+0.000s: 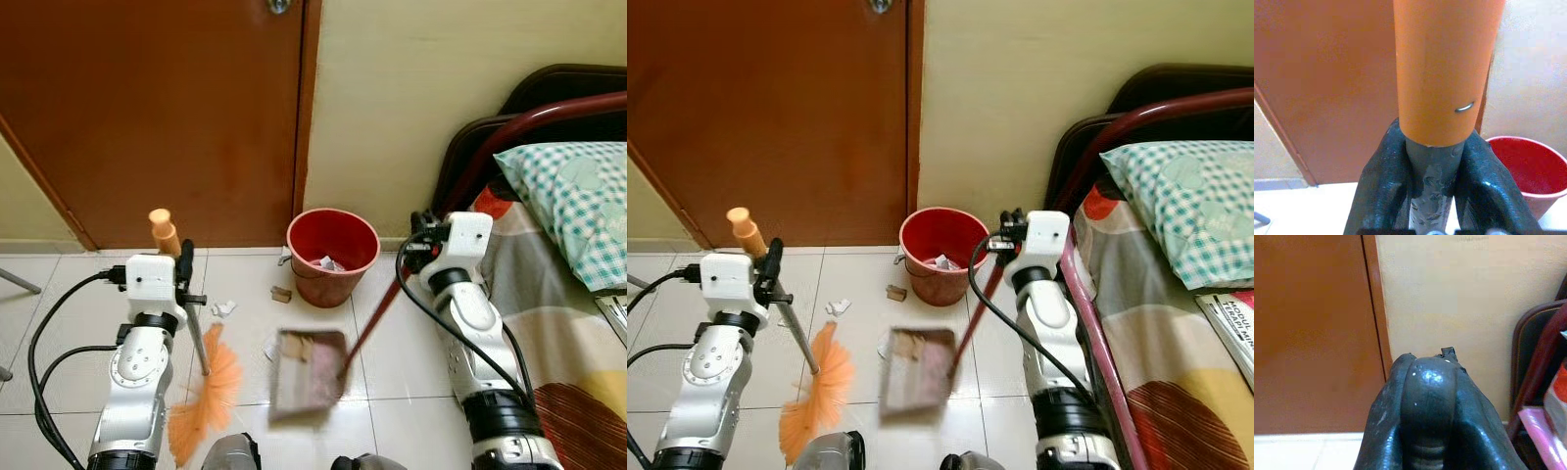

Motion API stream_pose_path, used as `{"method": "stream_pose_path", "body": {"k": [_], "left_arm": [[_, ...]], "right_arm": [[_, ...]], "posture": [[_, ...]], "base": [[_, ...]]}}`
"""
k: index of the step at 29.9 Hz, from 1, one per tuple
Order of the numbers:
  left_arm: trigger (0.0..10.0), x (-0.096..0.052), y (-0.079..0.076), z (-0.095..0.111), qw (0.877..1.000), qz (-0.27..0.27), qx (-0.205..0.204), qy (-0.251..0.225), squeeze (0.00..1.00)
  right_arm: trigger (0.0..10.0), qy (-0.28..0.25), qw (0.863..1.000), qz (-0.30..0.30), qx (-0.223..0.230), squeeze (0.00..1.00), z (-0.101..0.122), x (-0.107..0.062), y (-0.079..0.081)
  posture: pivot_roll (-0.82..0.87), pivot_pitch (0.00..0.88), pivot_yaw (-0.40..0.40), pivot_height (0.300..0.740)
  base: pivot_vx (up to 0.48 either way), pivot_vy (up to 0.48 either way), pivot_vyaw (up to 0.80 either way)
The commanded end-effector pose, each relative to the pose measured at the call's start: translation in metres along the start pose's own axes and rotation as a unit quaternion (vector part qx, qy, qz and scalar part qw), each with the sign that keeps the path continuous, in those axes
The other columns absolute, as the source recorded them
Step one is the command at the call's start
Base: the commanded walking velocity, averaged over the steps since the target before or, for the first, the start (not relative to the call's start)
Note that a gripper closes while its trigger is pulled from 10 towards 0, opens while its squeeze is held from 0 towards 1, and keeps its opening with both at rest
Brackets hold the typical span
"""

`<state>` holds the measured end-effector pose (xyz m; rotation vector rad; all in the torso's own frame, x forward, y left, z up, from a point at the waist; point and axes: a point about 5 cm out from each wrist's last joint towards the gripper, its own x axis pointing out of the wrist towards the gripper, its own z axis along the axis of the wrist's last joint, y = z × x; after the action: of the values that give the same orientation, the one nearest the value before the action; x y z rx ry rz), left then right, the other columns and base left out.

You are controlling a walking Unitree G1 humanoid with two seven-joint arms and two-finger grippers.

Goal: Sweep floor

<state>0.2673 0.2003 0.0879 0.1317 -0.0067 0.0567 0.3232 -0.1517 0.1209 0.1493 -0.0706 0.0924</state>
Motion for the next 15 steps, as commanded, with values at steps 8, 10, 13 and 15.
{"method": "stream_pose_path", "body": {"k": [8,10,13,15], "left_arm": [[10.0,0.0,0.005,-0.008,0.999,0.005,0.03,0.043,0.0],[10.0,-0.002,0.005,-0.007,0.999,0.008,0.029,0.043,0.0],[10.0,-0.005,0.005,-0.01,0.998,0.009,0.028,0.046,0.0],[10.0,-0.007,0.004,-0.016,0.998,0.006,0.024,0.061,0.0]], "right_arm": [[10.0,-0.045,0.998,0.016,0.032,0.0,0.038,0.019,0.012],[10.0,-0.054,0.997,0.018,0.043,0.0,0.048,0.023,0.015],[10.0,-0.067,0.996,0.021,0.058,0.0,0.06,0.028,0.02],[10.0,-0.089,0.993,0.027,0.073,0.0,0.077,0.034,0.027]], "posture": [[0.08,0.123,-0.074,0.74],[0.08,0.128,-0.078,0.74],[0.08,0.122,-0.08,0.74],[0.08,0.114,-0.079,0.74]], "base": [[0.0,0.0,0.0],[0.0,0.0,0.0],[0.0,0.0,0.0],[0.0,0.0,0.0]]}}
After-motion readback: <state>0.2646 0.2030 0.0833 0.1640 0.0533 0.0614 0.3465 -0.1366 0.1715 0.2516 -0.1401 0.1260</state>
